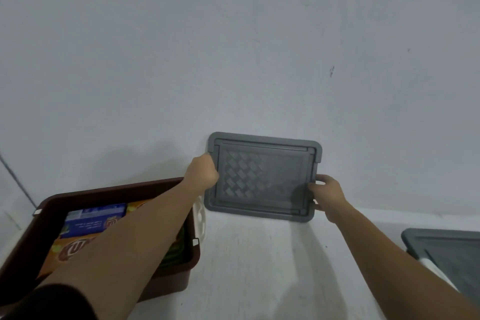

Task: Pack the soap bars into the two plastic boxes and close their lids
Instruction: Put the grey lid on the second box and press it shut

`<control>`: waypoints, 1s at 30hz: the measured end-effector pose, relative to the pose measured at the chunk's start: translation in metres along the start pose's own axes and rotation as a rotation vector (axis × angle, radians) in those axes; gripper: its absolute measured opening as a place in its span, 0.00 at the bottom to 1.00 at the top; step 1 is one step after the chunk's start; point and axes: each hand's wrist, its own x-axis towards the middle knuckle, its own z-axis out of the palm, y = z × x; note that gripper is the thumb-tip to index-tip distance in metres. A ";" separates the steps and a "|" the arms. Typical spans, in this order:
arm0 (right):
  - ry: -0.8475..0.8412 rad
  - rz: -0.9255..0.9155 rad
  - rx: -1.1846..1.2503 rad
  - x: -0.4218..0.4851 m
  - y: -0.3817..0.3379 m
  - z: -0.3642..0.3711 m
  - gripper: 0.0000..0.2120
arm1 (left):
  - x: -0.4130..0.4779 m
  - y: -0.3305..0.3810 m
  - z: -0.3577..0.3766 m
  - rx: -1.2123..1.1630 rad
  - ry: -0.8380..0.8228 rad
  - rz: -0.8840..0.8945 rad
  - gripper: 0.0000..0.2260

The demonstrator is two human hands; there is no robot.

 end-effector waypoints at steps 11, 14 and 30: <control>0.153 -0.303 0.060 -0.018 -0.034 -0.018 0.12 | -0.018 0.005 -0.049 -0.456 0.258 0.184 0.14; 0.119 -0.369 0.049 -0.034 -0.052 -0.010 0.11 | -0.026 -0.002 -0.082 -0.532 0.293 0.182 0.12; -0.394 -0.394 -0.181 -0.143 -0.077 0.140 0.15 | -0.144 -0.165 -0.186 -0.329 0.165 -0.313 0.29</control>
